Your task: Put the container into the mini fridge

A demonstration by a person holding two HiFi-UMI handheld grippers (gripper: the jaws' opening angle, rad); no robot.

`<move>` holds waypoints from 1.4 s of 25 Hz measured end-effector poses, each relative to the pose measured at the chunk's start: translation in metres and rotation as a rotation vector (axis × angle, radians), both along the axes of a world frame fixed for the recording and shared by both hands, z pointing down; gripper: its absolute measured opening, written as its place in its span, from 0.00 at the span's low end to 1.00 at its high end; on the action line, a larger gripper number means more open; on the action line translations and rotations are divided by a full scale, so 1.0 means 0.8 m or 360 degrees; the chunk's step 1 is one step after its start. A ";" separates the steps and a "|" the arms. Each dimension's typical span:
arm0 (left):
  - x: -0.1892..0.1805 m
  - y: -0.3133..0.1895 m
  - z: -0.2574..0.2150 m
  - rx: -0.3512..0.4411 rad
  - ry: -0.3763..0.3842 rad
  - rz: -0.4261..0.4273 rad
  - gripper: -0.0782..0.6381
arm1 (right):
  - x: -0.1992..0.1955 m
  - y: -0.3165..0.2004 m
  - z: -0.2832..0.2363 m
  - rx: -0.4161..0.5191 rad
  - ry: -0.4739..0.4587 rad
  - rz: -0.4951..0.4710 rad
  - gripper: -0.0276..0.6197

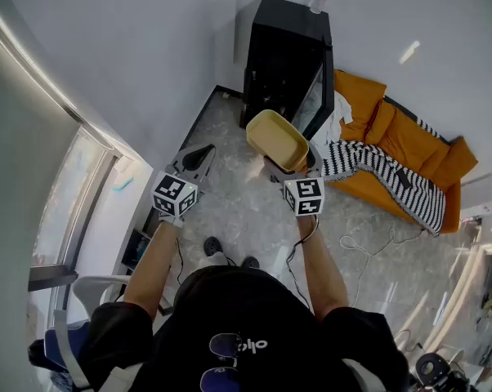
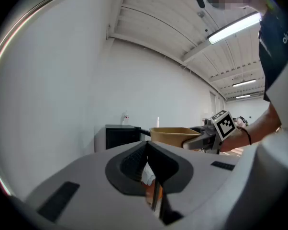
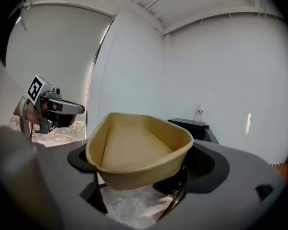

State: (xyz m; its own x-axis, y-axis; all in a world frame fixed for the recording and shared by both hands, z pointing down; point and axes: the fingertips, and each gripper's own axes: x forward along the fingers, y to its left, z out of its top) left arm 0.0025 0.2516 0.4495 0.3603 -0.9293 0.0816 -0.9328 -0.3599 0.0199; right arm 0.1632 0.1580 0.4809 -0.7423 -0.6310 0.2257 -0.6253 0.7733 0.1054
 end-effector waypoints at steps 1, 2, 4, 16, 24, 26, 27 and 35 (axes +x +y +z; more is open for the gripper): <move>0.000 0.000 0.001 -0.0001 0.0002 0.0000 0.12 | 0.000 0.000 0.000 0.0001 0.0001 0.0001 0.88; 0.000 0.000 0.001 -0.0002 0.0003 0.0000 0.12 | 0.000 0.000 0.000 0.0002 0.0002 0.0001 0.88; -0.001 0.001 0.002 -0.0002 0.0006 -0.0003 0.12 | 0.000 0.000 -0.001 0.0005 0.0003 0.0001 0.88; -0.029 -0.010 0.006 -0.0001 0.0025 -0.0002 0.12 | -0.031 -0.017 0.001 0.0005 0.0005 0.0008 0.88; -0.074 -0.030 0.006 0.0013 0.0021 0.0052 0.12 | -0.078 -0.033 0.005 0.0014 0.0010 0.0044 0.88; -0.083 -0.037 0.005 0.0013 0.0023 0.0077 0.12 | -0.088 -0.038 0.004 0.0018 0.0016 0.0060 0.88; -0.087 -0.041 0.004 0.0012 0.0022 0.0091 0.12 | -0.093 -0.042 0.004 0.0020 0.0018 0.0070 0.88; -0.114 -0.085 0.021 -0.0025 0.0022 0.0173 0.12 | -0.120 -0.082 0.011 0.0011 0.0024 0.0142 0.88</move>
